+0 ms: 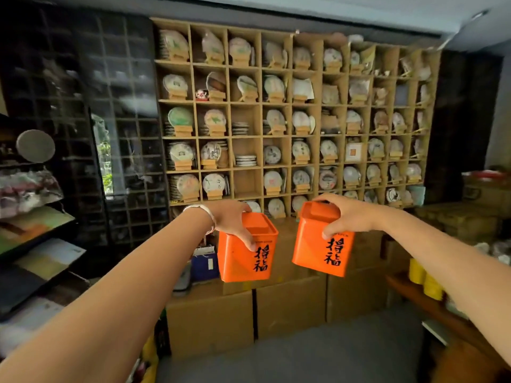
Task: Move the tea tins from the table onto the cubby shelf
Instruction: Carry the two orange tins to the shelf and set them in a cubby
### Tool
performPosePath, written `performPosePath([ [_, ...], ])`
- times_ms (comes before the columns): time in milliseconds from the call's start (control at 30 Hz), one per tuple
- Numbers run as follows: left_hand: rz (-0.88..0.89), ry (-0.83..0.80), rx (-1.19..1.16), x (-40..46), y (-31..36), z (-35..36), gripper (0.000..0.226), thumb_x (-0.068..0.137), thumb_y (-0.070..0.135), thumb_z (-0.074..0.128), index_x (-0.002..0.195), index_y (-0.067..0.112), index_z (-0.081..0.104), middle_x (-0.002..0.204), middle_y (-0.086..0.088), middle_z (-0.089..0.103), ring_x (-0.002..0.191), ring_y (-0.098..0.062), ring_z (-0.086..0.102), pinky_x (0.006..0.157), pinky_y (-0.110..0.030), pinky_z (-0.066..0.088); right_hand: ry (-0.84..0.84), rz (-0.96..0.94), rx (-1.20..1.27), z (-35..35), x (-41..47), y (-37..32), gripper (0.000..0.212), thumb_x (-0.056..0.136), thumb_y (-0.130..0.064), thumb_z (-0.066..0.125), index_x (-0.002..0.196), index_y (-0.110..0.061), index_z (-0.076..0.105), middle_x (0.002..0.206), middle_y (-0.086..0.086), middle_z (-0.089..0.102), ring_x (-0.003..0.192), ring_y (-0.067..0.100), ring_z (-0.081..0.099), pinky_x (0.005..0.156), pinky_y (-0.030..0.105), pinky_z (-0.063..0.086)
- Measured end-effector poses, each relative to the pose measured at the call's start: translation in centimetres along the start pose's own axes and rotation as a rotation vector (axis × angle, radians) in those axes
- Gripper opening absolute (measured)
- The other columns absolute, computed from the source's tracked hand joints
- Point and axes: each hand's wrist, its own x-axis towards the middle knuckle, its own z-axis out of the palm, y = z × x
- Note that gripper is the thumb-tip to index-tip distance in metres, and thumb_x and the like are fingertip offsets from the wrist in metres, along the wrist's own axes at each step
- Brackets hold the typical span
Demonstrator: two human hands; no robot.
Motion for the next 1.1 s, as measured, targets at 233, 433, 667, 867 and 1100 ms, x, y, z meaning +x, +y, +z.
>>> performPosePath([
  [233,0.036,-0.003,0.009,15.1,-4.7,-2.4,0.076,0.058,0.061,0.081,0.117,0.03,0.045,0.105,0.008,0.061,0.092,-0.013,0.061,0.075,-0.026,0.05,0.014,0.056,-0.014,-3.9,13.4,5.9,0.087,0.063,-0.031,0.081,0.133,-0.038,0.031,0.114,-0.005,0.053,0.091,0.013,0.065,0.062,0.022,0.054],
  [433,-0.014,0.037,0.046,29.0,-9.0,-5.6,0.079,0.056,0.059,0.082,0.119,0.024,0.05,0.106,0.004,0.065,0.094,-0.018,0.064,0.088,-0.038,0.055,-0.004,0.016,-0.065,-7.9,27.7,11.7,0.081,0.066,-0.03,0.081,0.13,-0.04,0.032,0.112,-0.004,0.055,0.092,0.014,0.066,0.067,0.027,0.057],
  [667,-0.045,0.057,0.025,44.1,-13.4,-9.5,0.084,0.058,0.06,0.081,0.126,0.022,0.049,0.108,0.004,0.064,0.095,-0.017,0.063,0.088,-0.037,0.054,-0.007,-0.033,-0.042,-13.1,43.7,17.2,0.081,0.064,-0.034,0.081,0.127,-0.045,0.031,0.107,-0.009,0.055,0.087,0.009,0.065,0.06,0.02,0.052],
  [867,-0.049,0.067,-0.006,56.2,-17.2,-10.0,0.092,0.049,0.066,0.079,0.125,0.023,0.049,0.11,0.005,0.065,0.098,-0.017,0.063,0.092,-0.038,0.052,-0.042,-0.04,-0.075,-15.0,54.8,22.0,0.086,0.063,-0.035,0.081,0.133,-0.038,0.033,0.108,-0.009,0.054,0.092,0.012,0.064,0.068,0.026,0.055],
  [1100,-0.026,0.064,-0.037,70.3,-23.2,-10.7,0.091,0.048,0.064,0.081,0.123,0.023,0.049,0.11,0.002,0.064,0.097,-0.019,0.063,0.085,-0.042,0.057,-0.093,-0.014,-0.124,-17.4,68.1,27.3,0.081,0.07,-0.024,0.081,0.137,-0.029,0.036,0.113,-0.003,0.057,0.097,0.014,0.063,0.073,0.027,0.057],
])
